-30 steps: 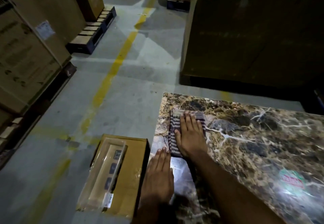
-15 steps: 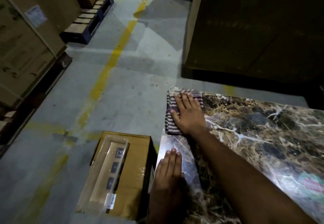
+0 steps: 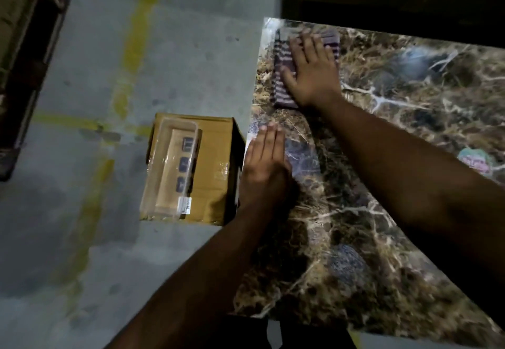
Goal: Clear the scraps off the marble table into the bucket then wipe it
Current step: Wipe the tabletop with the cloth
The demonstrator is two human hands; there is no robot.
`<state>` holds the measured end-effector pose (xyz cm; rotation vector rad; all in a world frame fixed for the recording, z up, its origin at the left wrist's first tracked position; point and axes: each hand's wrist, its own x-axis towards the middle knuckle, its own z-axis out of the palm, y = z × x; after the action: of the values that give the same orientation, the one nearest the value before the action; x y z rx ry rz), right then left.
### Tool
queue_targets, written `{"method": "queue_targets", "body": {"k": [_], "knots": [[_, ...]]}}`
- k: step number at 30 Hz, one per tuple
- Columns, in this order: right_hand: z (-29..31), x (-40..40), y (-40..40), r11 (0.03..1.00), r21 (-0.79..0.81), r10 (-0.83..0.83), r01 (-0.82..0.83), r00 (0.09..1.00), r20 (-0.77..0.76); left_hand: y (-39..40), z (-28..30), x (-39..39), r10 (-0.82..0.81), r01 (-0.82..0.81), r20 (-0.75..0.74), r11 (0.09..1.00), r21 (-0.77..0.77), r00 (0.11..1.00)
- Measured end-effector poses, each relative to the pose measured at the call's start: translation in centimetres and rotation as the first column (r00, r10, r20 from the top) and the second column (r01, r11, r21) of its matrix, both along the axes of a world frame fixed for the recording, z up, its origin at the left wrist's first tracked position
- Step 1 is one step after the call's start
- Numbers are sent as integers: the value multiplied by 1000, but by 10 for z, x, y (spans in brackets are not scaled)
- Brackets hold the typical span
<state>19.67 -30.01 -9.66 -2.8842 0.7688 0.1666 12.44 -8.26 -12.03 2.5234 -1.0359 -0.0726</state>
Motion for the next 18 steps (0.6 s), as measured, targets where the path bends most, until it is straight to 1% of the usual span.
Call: {"method": "queue_targets", "body": {"k": [2, 3, 4, 6, 8, 10, 11, 14, 15, 16, 18], "knots": [[4, 24, -16, 993, 0, -114, 114, 993, 3, 2, -2, 0, -7, 7, -2, 1000, 9, 1000], [4, 39, -17, 989, 4, -146, 146, 989, 1, 3, -4, 1, -17, 17, 1, 1000, 12, 1000], [5, 52, -13, 990, 7, -144, 144, 990, 2, 3, -6, 3, -28, 28, -1, 1000, 6, 1000], [6, 64, 6, 998, 15, -57, 57, 998, 8, 4, -9, 4, -36, 36, -3, 999, -17, 999], [3, 51, 16, 998, 30, 63, -64, 998, 26, 3, -5, 0, -11, 11, -11, 1000, -12, 1000], [1, 30, 7, 995, 15, 101, -101, 994, 36, 0, -1, -2, 19, -19, -22, 1000, 0, 1000], [2, 25, -1, 998, 1, 70, -70, 997, 27, -1, -1, -3, 25, -25, -27, 1000, 8, 999], [5, 39, -14, 994, 2, -107, 107, 994, 1, 2, -4, 4, -13, 14, -47, 999, 37, 999], [5, 50, -7, 993, 3, -115, 115, 993, 2, 3, -7, 5, -27, 29, -50, 999, 41, 998], [4, 57, 6, 997, 4, -80, 80, 997, -1, 3, -10, 6, -37, 39, -51, 998, 42, 998], [3, 54, 35, 999, 18, 50, -50, 999, 0, 6, -11, 3, -39, 41, -44, 998, 40, 998]]}}
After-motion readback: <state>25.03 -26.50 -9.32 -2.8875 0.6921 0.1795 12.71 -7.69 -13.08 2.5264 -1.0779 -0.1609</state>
